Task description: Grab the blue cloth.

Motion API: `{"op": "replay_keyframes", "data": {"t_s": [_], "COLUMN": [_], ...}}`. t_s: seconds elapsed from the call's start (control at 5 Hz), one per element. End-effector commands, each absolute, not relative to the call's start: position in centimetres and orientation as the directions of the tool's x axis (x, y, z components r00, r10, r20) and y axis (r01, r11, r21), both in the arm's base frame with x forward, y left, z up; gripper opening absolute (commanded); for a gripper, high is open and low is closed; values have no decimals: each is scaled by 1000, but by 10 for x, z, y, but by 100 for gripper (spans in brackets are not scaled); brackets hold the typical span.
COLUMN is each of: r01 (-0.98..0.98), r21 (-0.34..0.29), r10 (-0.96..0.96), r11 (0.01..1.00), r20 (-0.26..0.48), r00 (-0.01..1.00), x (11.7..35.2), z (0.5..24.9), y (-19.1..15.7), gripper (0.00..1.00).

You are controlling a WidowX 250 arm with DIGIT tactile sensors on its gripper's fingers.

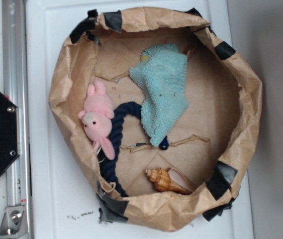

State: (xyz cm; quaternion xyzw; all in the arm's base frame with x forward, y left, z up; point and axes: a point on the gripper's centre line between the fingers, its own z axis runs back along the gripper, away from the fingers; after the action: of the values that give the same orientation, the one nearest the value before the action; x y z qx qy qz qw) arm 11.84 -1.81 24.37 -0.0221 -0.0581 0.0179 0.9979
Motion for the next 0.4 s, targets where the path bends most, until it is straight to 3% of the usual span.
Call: {"op": "replay_keyframes", "data": {"t_s": [0.0, 0.2], "r01": [-33, -218], "r21": [-46, -93], "r10": [38, 229], "r11": [998, 971], "r20": [115, 120], "r00": [993, 966], "x": [118, 169], "z": [244, 202], "y": [-18, -4], "gripper": [100, 100]}}
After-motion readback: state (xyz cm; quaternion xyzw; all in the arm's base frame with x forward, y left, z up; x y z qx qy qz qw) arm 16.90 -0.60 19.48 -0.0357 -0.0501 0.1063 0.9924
